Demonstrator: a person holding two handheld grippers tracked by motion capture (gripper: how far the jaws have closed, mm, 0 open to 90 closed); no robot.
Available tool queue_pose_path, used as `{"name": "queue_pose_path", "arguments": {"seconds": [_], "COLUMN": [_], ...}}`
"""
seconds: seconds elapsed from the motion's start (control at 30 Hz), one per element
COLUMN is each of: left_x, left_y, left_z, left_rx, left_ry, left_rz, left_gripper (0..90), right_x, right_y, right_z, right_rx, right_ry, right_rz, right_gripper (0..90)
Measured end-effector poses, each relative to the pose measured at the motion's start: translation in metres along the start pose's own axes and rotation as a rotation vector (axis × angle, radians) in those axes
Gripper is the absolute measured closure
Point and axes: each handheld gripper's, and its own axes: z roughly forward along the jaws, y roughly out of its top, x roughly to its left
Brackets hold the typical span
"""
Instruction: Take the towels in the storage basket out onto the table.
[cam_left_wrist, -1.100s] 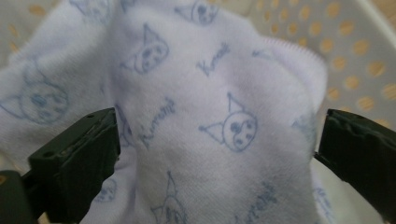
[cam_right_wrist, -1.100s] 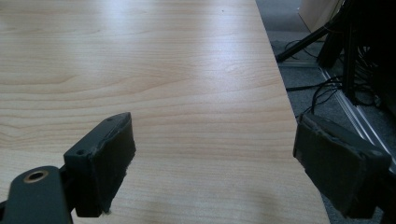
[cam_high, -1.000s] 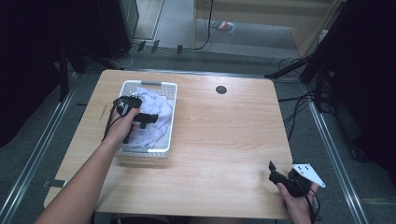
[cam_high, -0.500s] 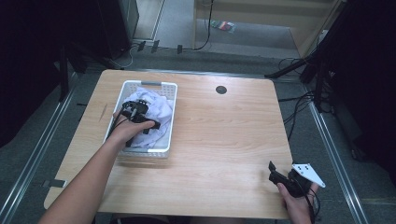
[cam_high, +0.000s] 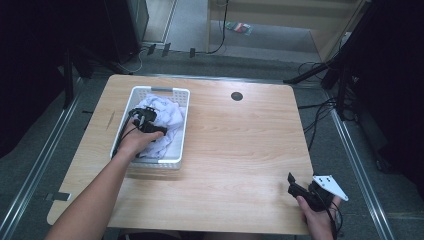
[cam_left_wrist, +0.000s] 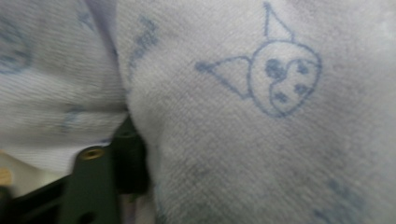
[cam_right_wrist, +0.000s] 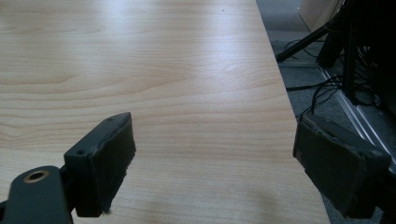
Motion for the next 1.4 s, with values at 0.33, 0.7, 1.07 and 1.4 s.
{"name": "queue_pose_path", "arguments": {"seconds": [0.33,0.7,1.07,1.4], "left_x": [0.004,0.005,0.006,0.006], "left_y": [0.007,0.024,0.035,0.043], "left_z": [-0.009,-0.051,-0.079,-0.103], "left_rx": [0.01,-0.092,-0.126,-0.162], "left_ry": [0.0,-0.064,-0.075,-0.105], "left_rz": [0.03,0.016,0.015,-0.003], "left_gripper": [61.1,62.0,61.8,61.7], "right_x": [0.0,0.0,0.0,0.0], "right_y": [0.0,0.0,0.0,0.0], "right_z": [0.0,0.0,0.0,0.0], "right_rx": [0.0,0.002,0.0,0.0], "right_ry": [0.0,-0.002,0.001,0.0], "right_rz": [0.002,0.0,0.0,-0.001], "right_gripper": [13.2,13.3,13.3,13.2]}}
